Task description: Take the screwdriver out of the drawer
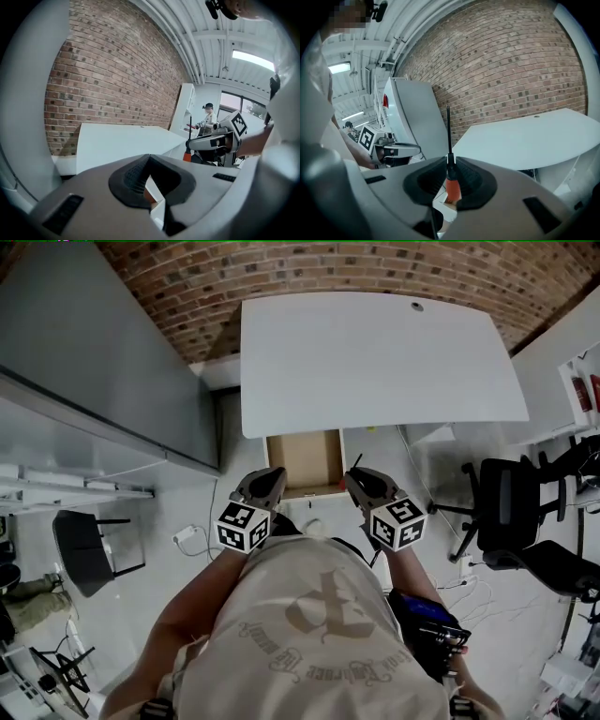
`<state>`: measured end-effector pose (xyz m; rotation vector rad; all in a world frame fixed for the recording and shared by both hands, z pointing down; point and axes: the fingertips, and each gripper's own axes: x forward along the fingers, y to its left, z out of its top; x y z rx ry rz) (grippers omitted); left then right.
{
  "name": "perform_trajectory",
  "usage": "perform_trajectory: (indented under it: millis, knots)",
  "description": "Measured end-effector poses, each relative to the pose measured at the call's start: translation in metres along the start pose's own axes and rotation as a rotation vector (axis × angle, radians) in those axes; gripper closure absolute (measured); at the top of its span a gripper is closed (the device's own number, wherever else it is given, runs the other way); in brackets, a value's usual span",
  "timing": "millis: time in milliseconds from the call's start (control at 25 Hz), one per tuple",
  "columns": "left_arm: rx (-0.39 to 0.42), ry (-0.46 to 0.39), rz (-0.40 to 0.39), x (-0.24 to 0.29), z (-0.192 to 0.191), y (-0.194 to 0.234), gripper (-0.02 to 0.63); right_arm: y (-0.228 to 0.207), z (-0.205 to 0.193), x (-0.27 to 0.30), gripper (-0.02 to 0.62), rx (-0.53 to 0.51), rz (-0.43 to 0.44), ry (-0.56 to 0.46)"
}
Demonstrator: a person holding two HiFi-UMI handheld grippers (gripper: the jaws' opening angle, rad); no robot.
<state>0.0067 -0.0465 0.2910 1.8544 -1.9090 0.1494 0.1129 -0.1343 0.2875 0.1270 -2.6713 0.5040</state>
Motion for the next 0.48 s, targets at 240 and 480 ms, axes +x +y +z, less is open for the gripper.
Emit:
perform_trajectory:
  millis: [240, 480]
  knots:
    - [0.027, 0.022, -0.058, 0.011, -0.001, -0.019, 0.587, -0.007, -0.003, -0.016, 0.526, 0.017, -0.043, -0.016]
    - [0.048, 0.041, -0.085, 0.019, -0.004, -0.036, 0.587, -0.015, -0.006, -0.028, 0.526, 0.022, -0.054, -0.023]
